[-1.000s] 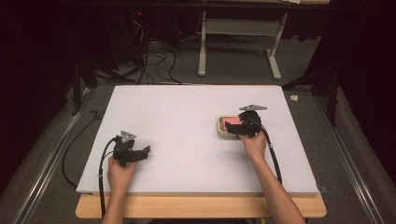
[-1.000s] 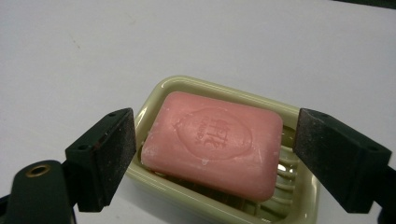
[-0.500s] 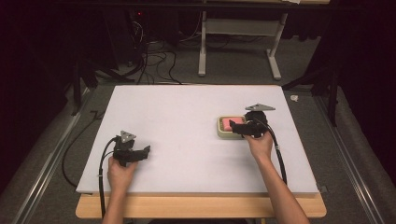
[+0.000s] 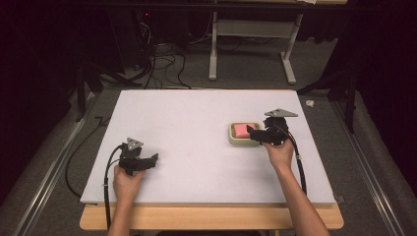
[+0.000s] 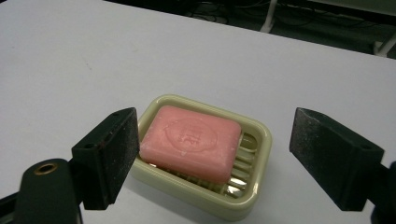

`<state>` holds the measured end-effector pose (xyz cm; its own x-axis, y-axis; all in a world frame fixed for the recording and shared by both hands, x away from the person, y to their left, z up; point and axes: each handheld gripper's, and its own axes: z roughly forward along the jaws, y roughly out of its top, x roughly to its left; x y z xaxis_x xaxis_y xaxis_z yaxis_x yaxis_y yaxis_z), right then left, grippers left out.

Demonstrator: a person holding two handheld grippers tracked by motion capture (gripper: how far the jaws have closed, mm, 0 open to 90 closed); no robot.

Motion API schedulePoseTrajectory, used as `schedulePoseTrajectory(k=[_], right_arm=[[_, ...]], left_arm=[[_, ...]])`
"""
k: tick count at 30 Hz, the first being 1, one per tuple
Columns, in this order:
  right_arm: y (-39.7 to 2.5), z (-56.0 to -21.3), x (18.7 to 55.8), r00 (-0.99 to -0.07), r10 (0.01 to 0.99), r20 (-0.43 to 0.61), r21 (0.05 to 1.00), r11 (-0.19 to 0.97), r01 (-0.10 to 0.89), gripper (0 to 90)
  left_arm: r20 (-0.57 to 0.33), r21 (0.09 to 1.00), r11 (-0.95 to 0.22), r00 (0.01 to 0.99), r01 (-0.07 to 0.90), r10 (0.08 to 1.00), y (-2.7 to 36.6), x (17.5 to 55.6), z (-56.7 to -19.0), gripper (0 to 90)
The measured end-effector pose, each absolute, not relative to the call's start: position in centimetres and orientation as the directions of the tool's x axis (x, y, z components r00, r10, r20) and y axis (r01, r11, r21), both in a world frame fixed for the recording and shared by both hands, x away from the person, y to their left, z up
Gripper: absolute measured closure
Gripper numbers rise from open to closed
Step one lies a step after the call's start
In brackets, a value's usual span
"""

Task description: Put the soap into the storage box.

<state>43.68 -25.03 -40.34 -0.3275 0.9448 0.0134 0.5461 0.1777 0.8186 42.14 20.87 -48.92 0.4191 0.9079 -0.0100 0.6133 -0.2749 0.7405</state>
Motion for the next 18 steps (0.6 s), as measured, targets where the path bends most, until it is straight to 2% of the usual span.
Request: schedulePoseTrajectory(k=[18], right_arm=[[-26.4, -39.4, 42.5, -0.316, 0.949, -0.007, 0.830, 0.181, 0.527, 17.1]], left_arm=[[-0.010, 0.741, -0.274, 0.419, 0.613, 0.908, 20.9, 42.1, -48.9, 21.4]])
